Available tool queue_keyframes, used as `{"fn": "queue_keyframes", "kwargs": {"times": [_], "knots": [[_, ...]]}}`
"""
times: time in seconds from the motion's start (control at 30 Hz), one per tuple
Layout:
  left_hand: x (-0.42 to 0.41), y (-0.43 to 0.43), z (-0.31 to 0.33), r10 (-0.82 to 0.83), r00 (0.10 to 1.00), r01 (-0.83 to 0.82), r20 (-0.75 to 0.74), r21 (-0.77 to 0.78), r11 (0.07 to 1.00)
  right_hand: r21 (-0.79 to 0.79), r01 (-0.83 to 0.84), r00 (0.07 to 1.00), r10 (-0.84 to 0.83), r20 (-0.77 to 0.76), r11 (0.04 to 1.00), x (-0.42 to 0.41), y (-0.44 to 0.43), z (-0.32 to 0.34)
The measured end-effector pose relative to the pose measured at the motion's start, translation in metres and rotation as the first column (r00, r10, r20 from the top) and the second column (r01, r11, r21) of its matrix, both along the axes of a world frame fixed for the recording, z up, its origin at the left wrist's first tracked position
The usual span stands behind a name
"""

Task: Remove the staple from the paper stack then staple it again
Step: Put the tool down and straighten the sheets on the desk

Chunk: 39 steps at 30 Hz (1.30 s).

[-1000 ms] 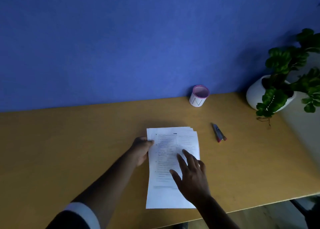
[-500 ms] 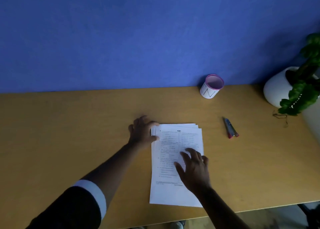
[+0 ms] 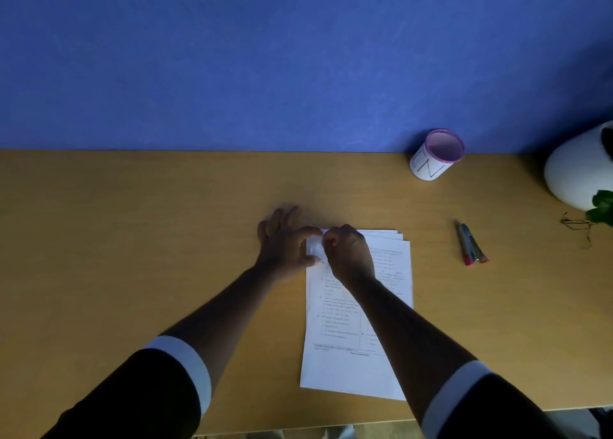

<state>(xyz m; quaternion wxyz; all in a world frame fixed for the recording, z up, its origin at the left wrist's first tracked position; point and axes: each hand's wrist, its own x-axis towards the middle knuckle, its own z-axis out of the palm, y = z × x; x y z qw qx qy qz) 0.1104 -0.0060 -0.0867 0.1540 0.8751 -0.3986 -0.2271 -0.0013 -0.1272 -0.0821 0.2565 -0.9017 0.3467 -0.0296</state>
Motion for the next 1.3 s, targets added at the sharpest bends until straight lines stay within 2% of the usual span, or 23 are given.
{"fn": "queue_keyframes", "kwargs": {"times": [0.1, 0.3, 0.5, 0.73, 0.9, 1.3], "knots": [[0.002, 0.003, -0.004, -0.025, 0.999, 0.025, -0.020, 0.007, 1.000, -0.019, -0.029, 0.999, 0.030, 0.026, 0.999, 0.001, -0.002, -0.009], [0.003, 0.007, -0.013, -0.136, 0.989, 0.130, 0.062, 0.093, 0.987, 0.019, 0.021, 0.997, -0.023, 0.075, 1.000, 0.000, 0.003, -0.010], [0.005, 0.008, -0.018, -0.158, 0.986, 0.152, 0.047, 0.114, 0.982, 0.087, 0.002, 0.997, 0.005, -0.078, 0.996, 0.011, -0.008, 0.000], [0.005, 0.006, -0.022, -0.146, 0.987, 0.138, 0.065, 0.113, 0.984, -0.028, -0.118, 0.969, 0.108, -0.224, 0.993, 0.013, -0.002, 0.005], [0.005, 0.004, -0.021, -0.144, 0.989, 0.138, 0.040, 0.130, 0.982, -0.053, -0.115, 0.977, 0.103, -0.186, 0.992, 0.009, 0.001, 0.001], [0.008, 0.004, -0.008, -0.195, 0.979, 0.178, 0.058, 0.218, 0.959, 0.067, -0.003, 0.998, 0.007, -0.066, 0.998, 0.006, 0.000, -0.004]]}}
